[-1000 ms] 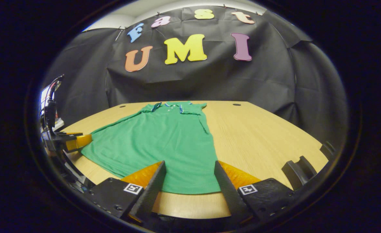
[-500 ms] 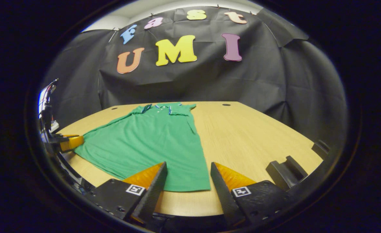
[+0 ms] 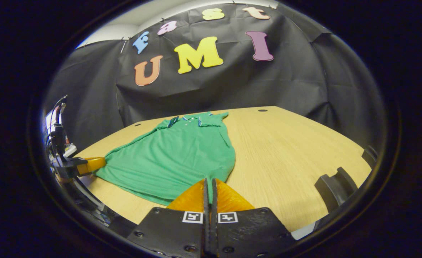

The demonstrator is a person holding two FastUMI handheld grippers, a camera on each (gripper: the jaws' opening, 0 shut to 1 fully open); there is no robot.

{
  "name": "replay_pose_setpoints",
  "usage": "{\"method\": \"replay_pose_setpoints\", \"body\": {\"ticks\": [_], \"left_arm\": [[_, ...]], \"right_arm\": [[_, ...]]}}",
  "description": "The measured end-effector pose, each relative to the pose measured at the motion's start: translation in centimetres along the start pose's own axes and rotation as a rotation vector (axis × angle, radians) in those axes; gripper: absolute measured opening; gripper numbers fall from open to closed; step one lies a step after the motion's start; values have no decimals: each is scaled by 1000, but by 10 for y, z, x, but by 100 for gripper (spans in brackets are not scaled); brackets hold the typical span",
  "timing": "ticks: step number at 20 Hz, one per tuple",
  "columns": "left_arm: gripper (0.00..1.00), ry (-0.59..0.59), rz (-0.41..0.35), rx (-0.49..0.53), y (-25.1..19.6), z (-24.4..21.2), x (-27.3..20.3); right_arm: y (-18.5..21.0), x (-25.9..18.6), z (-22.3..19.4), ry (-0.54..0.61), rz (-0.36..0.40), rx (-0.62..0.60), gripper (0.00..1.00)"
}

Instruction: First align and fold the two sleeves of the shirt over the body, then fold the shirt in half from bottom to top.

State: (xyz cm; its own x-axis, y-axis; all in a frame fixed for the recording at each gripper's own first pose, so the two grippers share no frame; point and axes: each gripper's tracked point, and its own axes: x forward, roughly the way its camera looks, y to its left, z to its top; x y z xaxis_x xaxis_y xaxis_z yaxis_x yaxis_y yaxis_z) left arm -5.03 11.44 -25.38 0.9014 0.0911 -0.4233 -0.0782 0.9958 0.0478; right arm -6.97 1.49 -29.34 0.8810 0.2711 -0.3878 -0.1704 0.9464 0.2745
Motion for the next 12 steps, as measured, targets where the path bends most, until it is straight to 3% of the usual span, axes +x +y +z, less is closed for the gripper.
{"method": "replay_pose_setpoints", "body": {"ticks": [2, 7, 12], "left_arm": [[12, -3, -7, -28, -3, 9, 1], [10, -85, -3, 16, -6, 59, 2], [10, -171, -8, 32, -6, 119, 13]], "right_arm": [[0, 0, 8, -4, 2, -45, 0], [2, -5, 79, -162, 9, -106, 0], [-3, 15, 131, -219, -26, -128, 0]]}}
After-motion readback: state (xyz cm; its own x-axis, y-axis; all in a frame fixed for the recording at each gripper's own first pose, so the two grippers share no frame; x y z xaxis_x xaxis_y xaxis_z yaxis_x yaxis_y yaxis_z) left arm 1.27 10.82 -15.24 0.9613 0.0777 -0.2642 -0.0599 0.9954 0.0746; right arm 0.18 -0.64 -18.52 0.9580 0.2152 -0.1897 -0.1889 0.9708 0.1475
